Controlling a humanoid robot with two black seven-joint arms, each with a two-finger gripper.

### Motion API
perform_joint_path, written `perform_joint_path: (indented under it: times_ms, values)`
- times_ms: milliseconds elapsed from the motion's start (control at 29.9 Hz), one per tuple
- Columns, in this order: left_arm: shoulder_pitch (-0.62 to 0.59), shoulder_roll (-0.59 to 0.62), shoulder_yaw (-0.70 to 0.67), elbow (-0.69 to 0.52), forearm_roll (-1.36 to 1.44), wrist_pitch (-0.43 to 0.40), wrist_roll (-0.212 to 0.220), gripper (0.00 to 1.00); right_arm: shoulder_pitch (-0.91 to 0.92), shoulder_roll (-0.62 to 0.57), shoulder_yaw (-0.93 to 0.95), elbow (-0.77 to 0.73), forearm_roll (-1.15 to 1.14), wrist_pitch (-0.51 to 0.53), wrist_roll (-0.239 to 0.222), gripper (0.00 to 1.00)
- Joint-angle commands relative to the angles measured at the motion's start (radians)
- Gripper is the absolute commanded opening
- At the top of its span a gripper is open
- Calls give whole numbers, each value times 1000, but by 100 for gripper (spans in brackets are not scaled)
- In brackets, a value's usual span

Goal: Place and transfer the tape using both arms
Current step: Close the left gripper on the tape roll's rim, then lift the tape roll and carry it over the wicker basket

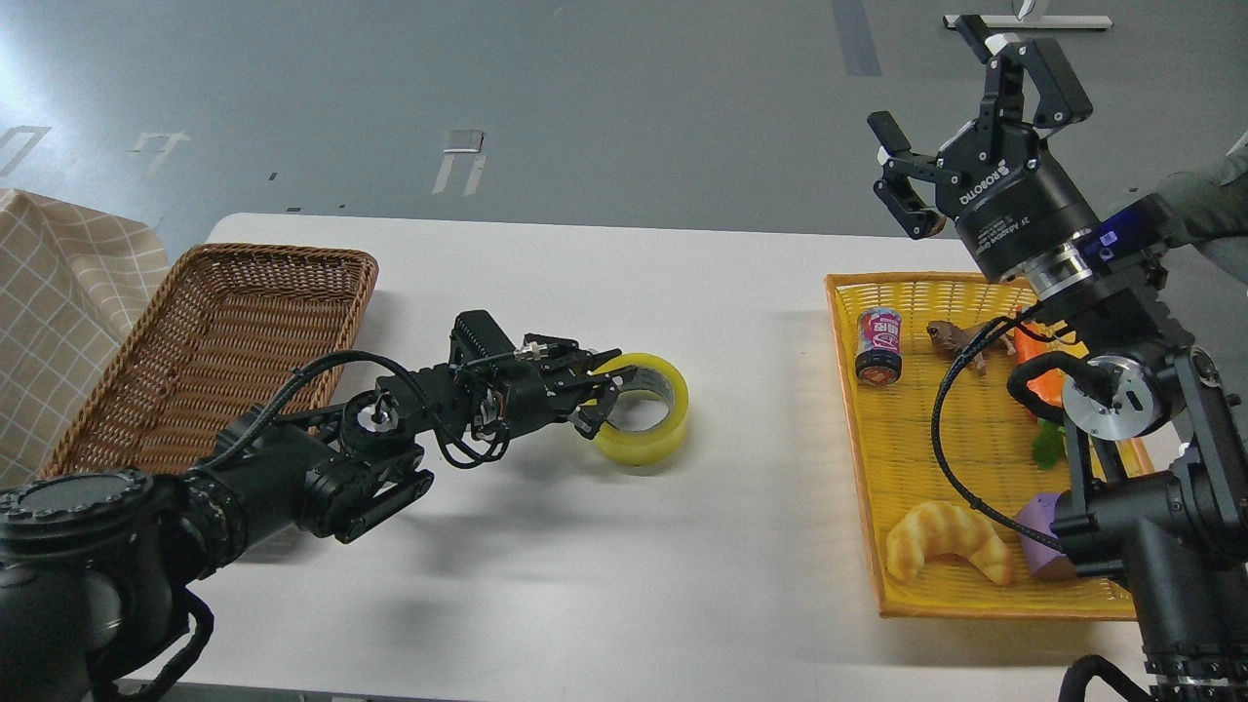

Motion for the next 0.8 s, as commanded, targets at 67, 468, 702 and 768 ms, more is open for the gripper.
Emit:
perform_joint_path:
  times_ms: [67,468,702,768]
  values:
    - [-25,12,-1,-1,-9,1,-7,2,1,0,1,-2,0,0,0,99]
    - [-91,180,-1,-16,-13,1,-7,2,-1,0,-2,-5,0,0,0,99]
    - [-128,277,-2,-17,-43,2,-7,2,-1,0,-5,-5,0,0,0,99]
    - [-128,277,-2,-17,-43,2,-7,2,-1,0,-5,-5,0,0,0,99]
